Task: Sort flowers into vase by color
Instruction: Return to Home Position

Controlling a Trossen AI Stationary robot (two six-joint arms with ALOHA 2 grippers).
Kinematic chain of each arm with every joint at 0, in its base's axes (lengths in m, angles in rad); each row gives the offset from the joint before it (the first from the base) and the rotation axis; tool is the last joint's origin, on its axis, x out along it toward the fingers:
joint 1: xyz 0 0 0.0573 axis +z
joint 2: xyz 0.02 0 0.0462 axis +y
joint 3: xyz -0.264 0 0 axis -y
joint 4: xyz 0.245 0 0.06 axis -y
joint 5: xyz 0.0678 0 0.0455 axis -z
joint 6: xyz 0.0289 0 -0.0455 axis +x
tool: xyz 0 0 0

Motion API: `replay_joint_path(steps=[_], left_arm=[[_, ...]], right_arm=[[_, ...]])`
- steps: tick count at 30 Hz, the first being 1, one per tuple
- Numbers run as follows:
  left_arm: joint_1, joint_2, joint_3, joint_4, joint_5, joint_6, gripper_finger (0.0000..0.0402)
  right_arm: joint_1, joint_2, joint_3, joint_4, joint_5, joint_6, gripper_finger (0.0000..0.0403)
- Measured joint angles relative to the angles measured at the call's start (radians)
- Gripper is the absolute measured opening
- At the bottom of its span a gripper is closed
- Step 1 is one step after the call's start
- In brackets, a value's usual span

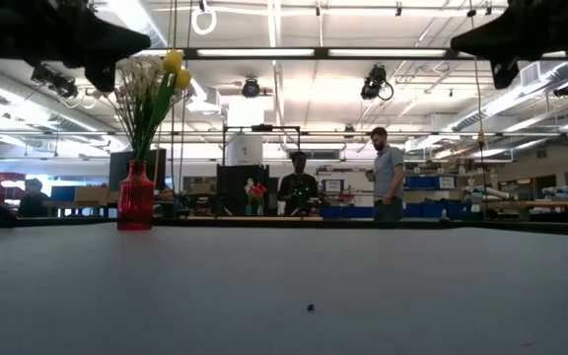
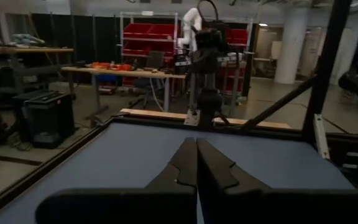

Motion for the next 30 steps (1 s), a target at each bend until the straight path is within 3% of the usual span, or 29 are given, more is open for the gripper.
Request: replay_joint_path(steps=[6,15,26,30], left_arm=[[-0.001,-0.032,-0.088,0.066,-0.019,-0.038,0.0001],[-0.003,-0.041,-0.169,0.142,-0.014,-0.039,0.0001],[-0.045,-0.077,-0.2,0.135,-0.013,-0.022,0.0001],[-0.064,-0.076,-0.2,0.119,-0.018,-0.023,0.0001]], right_arm=[[-0.007,-0.061,-0.115,0.07,0.079,-0.015,0.0002],[-0.007,-0.073,-0.217,0.135,0.031,0.042,0.0002],[-0.022,-0.078,-0.225,0.133,-0.041,0.035,0.0002],[-0.029,-0.09,-0.29,0.24,-0.064,0.051,0.0002]])
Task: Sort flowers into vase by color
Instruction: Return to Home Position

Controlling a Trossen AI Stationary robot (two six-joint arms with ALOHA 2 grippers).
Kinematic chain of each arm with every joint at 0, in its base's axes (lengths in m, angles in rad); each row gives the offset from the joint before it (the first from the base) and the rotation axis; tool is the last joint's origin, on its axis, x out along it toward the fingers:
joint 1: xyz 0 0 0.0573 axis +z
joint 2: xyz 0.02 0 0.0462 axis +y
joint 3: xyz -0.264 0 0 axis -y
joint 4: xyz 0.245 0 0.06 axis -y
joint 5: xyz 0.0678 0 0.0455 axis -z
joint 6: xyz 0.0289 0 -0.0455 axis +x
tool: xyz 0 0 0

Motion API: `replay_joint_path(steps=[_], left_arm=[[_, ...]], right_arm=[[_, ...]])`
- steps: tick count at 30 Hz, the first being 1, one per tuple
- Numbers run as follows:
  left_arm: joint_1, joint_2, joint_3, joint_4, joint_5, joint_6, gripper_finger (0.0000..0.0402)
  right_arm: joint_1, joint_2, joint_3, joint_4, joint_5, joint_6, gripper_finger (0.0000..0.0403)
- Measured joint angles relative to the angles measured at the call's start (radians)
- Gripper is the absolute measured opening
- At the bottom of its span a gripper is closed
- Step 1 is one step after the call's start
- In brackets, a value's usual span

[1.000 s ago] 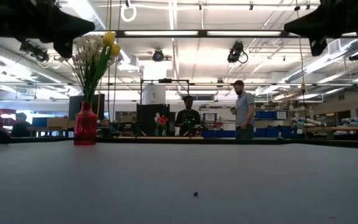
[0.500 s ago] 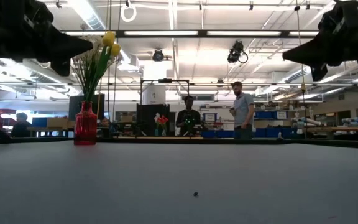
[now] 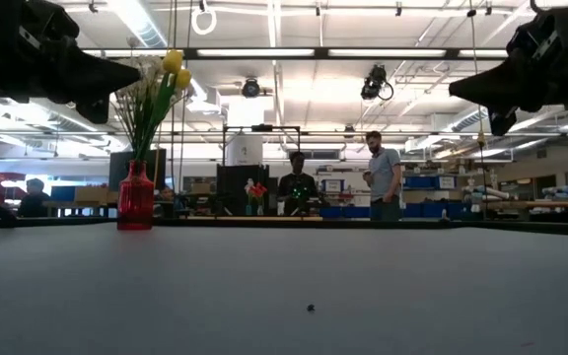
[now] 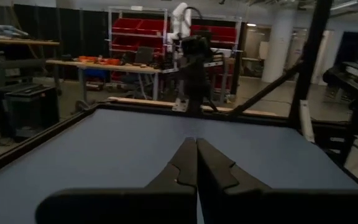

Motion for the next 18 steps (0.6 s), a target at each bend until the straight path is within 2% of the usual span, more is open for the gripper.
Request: replay_joint_path(steps=[3,11,18], left_arm=[[-0.026,0.0,0.0,-0.01,-0.004,-0.007,0.0001],[-0.077,0.001,0.0,-0.047,-0.1,0.005,0.0001],[-0.077,0.002,-0.001,-0.055,-0.103,0.017,0.0001]], right_arm=[[0.0,-0.003,-0.047,0.09,-0.01,0.015,0.0002],[0.0,-0.009,-0.047,0.073,-0.013,-0.02,0.0002],[0.0,-0.009,-0.047,0.091,-0.065,-0.026,0.0002]])
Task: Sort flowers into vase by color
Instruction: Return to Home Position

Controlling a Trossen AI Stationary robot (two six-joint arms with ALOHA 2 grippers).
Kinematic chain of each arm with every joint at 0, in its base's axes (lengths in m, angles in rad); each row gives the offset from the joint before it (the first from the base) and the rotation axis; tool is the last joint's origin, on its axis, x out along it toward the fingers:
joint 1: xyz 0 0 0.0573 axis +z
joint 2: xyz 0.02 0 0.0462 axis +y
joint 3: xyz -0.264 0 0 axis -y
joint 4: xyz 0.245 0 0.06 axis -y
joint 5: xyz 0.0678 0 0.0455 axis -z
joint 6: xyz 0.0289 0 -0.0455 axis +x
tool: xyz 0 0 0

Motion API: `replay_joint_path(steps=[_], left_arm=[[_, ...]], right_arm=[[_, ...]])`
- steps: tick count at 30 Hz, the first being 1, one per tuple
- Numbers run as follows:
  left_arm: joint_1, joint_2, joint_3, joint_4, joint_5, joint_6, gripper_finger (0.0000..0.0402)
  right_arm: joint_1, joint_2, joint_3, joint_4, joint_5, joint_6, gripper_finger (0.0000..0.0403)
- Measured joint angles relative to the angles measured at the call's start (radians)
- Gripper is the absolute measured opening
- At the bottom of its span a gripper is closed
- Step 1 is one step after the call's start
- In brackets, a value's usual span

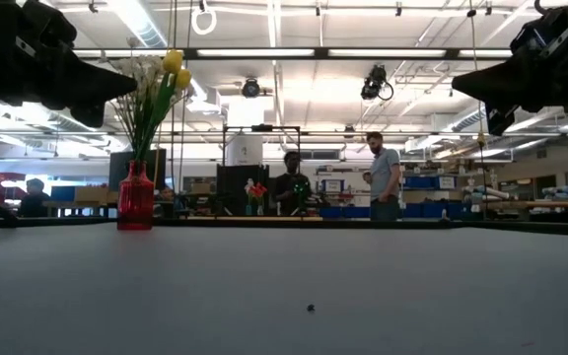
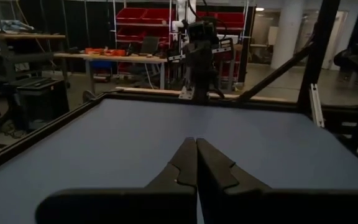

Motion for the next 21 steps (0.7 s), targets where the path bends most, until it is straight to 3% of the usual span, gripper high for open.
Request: replay_joint_path(steps=[10,21], left_arm=[[-0.005,-0.104,0.0,-0.099,-0.022,0.024,0.0001],[-0.07,-0.251,-0.001,-0.212,-0.017,0.051,0.0001]], right_arm=[[0.0,-0.019,0.0,-0.017,0.004,-0.019,0.0003],[0.0,-0.153,0.0,-0.153,0.027,-0.051,0.0003]])
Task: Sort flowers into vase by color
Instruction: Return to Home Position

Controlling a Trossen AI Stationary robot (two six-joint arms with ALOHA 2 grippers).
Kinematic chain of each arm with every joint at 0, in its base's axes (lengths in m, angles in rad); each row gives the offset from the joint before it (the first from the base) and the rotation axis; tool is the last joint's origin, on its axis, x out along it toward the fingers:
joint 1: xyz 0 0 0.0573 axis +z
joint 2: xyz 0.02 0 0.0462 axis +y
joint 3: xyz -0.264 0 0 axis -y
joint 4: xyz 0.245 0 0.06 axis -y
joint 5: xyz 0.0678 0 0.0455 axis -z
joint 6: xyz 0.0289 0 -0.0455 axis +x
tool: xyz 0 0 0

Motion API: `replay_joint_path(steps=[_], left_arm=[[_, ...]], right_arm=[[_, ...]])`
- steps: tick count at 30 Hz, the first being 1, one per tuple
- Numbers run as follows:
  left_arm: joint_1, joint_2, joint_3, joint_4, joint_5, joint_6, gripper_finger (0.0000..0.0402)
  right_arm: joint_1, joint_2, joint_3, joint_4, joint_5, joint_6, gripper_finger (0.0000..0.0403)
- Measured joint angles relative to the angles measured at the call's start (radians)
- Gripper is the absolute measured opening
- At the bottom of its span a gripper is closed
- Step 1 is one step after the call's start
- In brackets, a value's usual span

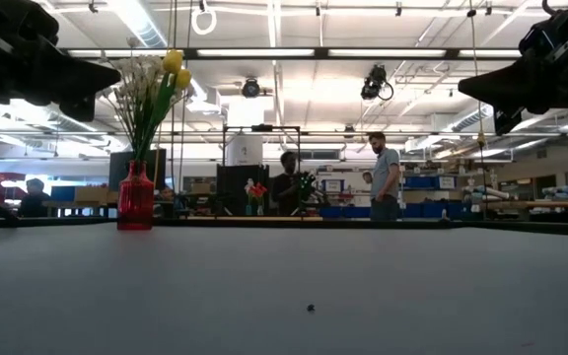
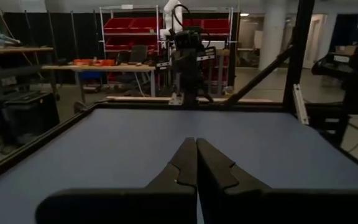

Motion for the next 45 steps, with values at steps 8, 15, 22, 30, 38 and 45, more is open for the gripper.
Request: replay_joint_path(steps=[8,15,22,30,38,45], left_arm=[[-0.001,0.001,0.0,0.0,-0.009,0.027,0.0001],[-0.001,0.012,0.0,-0.001,-0.008,0.007,0.0002],[-0.001,0.023,0.0,-0.002,-0.006,-0.021,0.0016],[-0.001,0.023,0.0,-0.002,-0.006,-0.034,0.0022],[-0.001,0.023,-0.001,-0.002,-0.006,-0.034,0.0022],[-0.001,0.023,-0.001,-0.002,-0.006,-0.034,0.0023]], right_arm=[[-0.001,-0.025,0.0,-0.047,0.008,-0.019,0.0003],[0.0,-0.02,0.0,-0.049,-0.027,-0.015,0.0003],[0.0,-0.02,0.0,-0.054,-0.027,-0.012,0.0029],[0.0,-0.02,0.0,-0.053,-0.027,-0.012,0.0033],[0.0,-0.02,0.0,-0.053,-0.027,-0.012,0.0033],[0.0,-0.02,0.0,-0.053,-0.027,-0.012,0.0034]])
